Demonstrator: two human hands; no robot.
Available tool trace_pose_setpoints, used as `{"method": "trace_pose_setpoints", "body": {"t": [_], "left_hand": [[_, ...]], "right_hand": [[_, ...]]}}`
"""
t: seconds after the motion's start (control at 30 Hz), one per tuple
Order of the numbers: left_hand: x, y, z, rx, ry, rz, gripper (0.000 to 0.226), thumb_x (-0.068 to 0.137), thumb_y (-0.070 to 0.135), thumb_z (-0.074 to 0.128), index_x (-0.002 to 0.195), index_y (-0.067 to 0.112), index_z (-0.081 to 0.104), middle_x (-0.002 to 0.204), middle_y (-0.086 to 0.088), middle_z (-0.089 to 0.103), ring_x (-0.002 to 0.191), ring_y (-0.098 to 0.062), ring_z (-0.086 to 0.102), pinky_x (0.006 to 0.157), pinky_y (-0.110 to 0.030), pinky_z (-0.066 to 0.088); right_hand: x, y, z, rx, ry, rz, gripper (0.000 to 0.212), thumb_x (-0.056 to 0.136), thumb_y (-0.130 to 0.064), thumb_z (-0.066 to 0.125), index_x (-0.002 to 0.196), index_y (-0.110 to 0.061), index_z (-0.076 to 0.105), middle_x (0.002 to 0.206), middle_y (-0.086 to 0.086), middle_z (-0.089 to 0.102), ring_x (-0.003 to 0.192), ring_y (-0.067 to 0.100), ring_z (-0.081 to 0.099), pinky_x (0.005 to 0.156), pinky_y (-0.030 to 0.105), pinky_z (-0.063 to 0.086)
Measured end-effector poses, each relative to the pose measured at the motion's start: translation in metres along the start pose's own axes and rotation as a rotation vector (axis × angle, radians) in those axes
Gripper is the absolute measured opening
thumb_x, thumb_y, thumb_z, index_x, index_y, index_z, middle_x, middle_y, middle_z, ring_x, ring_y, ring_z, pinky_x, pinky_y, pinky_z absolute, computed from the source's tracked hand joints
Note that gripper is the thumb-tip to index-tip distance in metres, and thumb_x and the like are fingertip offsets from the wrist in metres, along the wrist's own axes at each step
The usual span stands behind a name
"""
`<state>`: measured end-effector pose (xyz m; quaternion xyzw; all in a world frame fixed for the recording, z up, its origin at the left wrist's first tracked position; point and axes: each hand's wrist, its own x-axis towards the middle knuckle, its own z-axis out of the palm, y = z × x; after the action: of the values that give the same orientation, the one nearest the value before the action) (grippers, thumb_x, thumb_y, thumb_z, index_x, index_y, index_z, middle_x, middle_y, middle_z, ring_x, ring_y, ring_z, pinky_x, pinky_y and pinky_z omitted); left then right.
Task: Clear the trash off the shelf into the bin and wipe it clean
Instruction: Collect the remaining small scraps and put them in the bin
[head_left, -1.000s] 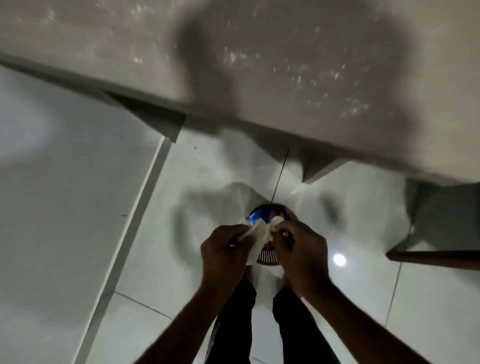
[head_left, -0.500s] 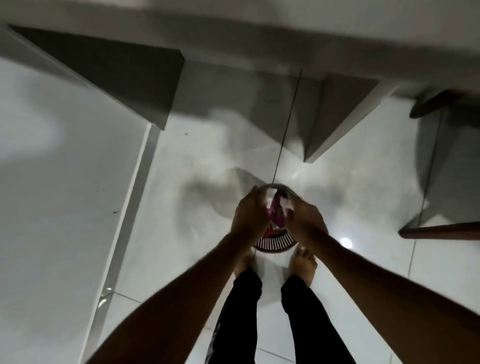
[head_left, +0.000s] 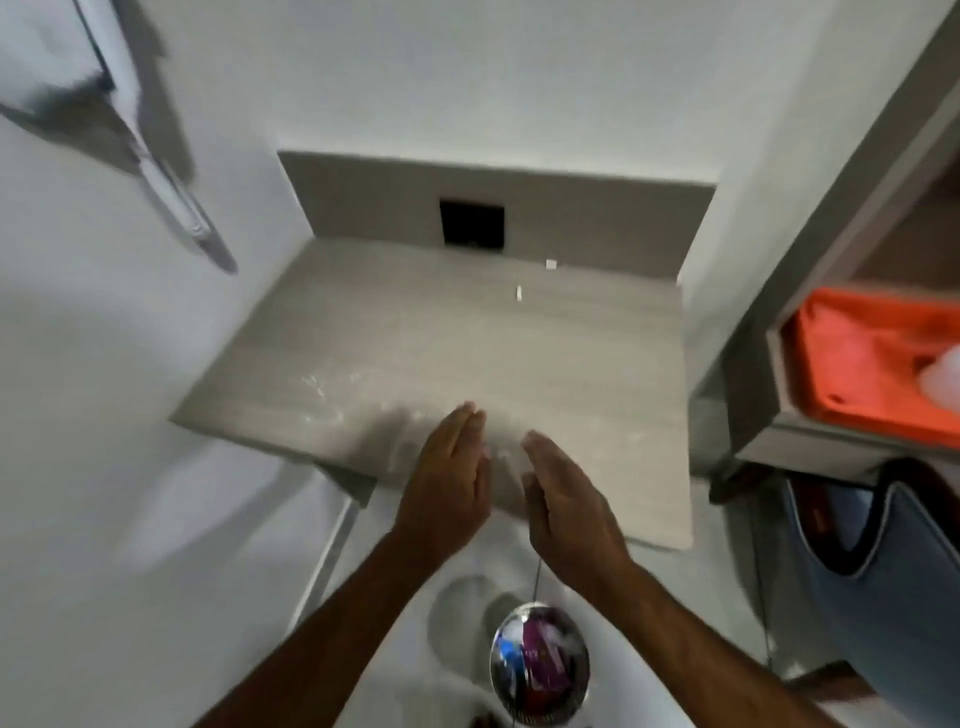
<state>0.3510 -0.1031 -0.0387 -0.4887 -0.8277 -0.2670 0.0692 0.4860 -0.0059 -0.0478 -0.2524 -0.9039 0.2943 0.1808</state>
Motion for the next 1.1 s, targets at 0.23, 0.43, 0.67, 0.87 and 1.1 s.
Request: {"method": "trace_pose_setpoints", "body": {"t": [0.23, 0.43, 0.67, 0.87, 1.1], "left_hand": [[0.147, -0.004, -0.026, 0.159, -0.151, 0.036, 0.063, 0.104, 0.035, 0.027, 0.155, 0.002, 0.012, 0.164, -0.020, 0.013, 0.153, -0.030, 0.010, 0.126, -0.042, 0.011], [0.223, -0.018, 0.026, 0.352, -0.167, 0.067, 0.062, 0.104, 0.031, 0.030, 0.153, -0.004, 0.016, 0.162, -0.026, 0.017, 0.152, -0.037, 0.012, 0.125, -0.047, 0.011], [0.280, -0.045, 0.127, 0.384, -0.325, -0.095, 0.060, 0.101, 0.036, 0.036, 0.149, 0.000, 0.030, 0.155, -0.025, 0.034, 0.145, -0.039, 0.030, 0.120, -0.047, 0.026], [0.310, -0.053, 0.172, 0.367, -0.376, -0.269, 0.036, 0.098, 0.030, 0.043, 0.120, 0.007, 0.059, 0.124, -0.016, 0.062, 0.108, -0.032, 0.060, 0.090, -0.040, 0.052], [0.306, -0.057, 0.183, 0.280, -0.269, -0.262, 0.021, 0.089, 0.012, 0.053, 0.097, 0.001, 0.070, 0.101, -0.023, 0.067, 0.086, -0.043, 0.065, 0.071, -0.044, 0.057]], "right_hand": [[0.146, -0.005, -0.064, -0.317, 0.048, -0.007, 0.065, 0.105, -0.037, 0.021, 0.156, -0.003, 0.000, 0.165, 0.017, -0.005, 0.152, 0.028, -0.007, 0.123, 0.040, -0.002], [0.240, 0.043, -0.083, -0.455, 0.006, 0.021, 0.068, 0.104, -0.037, 0.022, 0.154, 0.003, 0.002, 0.163, 0.024, -0.003, 0.152, 0.036, -0.003, 0.123, 0.045, 0.003], [0.328, 0.134, -0.049, -0.456, -0.178, -0.005, 0.064, 0.104, -0.033, 0.031, 0.155, -0.001, 0.011, 0.163, 0.021, 0.010, 0.151, 0.035, 0.009, 0.123, 0.045, 0.013], [0.395, 0.177, -0.016, -0.537, -0.275, -0.054, 0.054, 0.098, -0.015, 0.041, 0.151, -0.006, 0.029, 0.151, 0.016, 0.040, 0.136, 0.032, 0.041, 0.114, 0.040, 0.031], [0.415, 0.177, 0.014, -0.610, -0.308, -0.032, 0.036, 0.096, -0.009, 0.044, 0.126, -0.008, 0.063, 0.142, 0.013, 0.049, 0.132, 0.032, 0.044, 0.111, 0.039, 0.037]]}}
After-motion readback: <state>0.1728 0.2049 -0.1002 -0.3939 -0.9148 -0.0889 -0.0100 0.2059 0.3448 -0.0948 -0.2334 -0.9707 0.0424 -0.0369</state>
